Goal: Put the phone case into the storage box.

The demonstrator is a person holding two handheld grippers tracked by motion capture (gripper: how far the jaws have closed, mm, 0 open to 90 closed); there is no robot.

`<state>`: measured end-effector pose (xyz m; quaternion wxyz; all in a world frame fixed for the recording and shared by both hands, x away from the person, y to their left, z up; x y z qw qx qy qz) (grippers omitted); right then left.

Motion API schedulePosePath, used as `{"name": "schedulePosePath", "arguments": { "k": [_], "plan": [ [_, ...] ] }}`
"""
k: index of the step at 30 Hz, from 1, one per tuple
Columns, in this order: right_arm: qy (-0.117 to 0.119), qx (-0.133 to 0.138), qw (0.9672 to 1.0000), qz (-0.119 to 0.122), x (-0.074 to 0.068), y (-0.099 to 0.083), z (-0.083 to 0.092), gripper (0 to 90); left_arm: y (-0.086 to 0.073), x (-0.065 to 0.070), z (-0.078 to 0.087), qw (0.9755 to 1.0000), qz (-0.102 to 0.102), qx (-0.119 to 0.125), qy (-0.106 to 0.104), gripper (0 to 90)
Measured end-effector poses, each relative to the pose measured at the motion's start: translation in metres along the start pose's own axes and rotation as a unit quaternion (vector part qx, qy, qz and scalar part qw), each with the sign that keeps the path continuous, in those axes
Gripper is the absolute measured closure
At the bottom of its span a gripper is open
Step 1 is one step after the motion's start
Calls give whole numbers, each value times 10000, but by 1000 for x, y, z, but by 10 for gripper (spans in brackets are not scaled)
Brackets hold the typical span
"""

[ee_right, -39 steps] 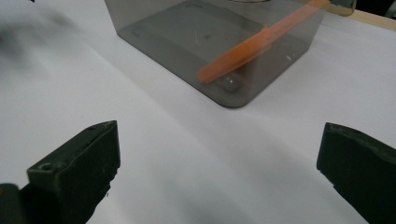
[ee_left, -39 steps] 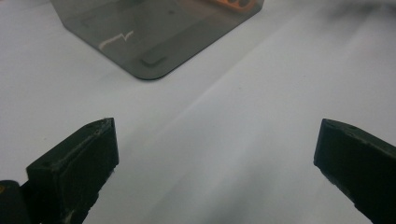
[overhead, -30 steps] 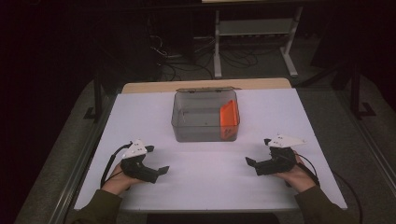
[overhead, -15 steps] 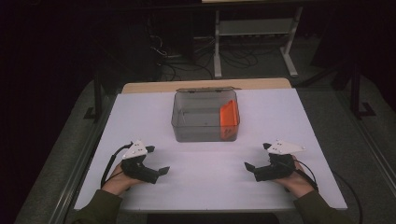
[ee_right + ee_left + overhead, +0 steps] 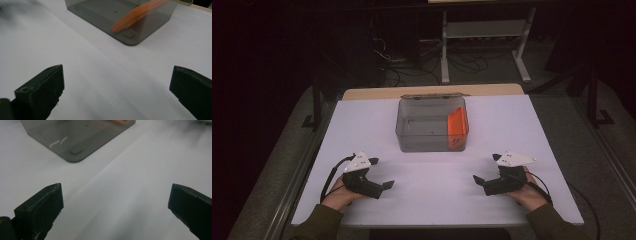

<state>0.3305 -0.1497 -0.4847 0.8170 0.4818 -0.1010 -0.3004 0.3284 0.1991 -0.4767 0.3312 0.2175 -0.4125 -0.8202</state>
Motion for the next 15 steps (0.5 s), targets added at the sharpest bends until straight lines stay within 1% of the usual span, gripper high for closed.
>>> {"name": "schedulePosePath", "arguments": {
  "k": [9, 15],
  "plan": [
    [8, 2, 10000, 22, 0, 0, 0, 0, 0, 1, 0, 10000, -9, -7, -6, 0],
    [10, 35, 10000, 14, 0, 0, 1, 0, -1, 0, 0, 10000, -35, -27, 39, 0]
  ]
}}
Point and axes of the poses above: each handheld gripper's, and its own axes: z roughly backward along the jaws, y roughly out of its top, x roughly to its right, the point moved 8 cm from there along -z, roughly forward along the jaws, and after that the axes turned 12 degrees about y, right-handed, at the moved point
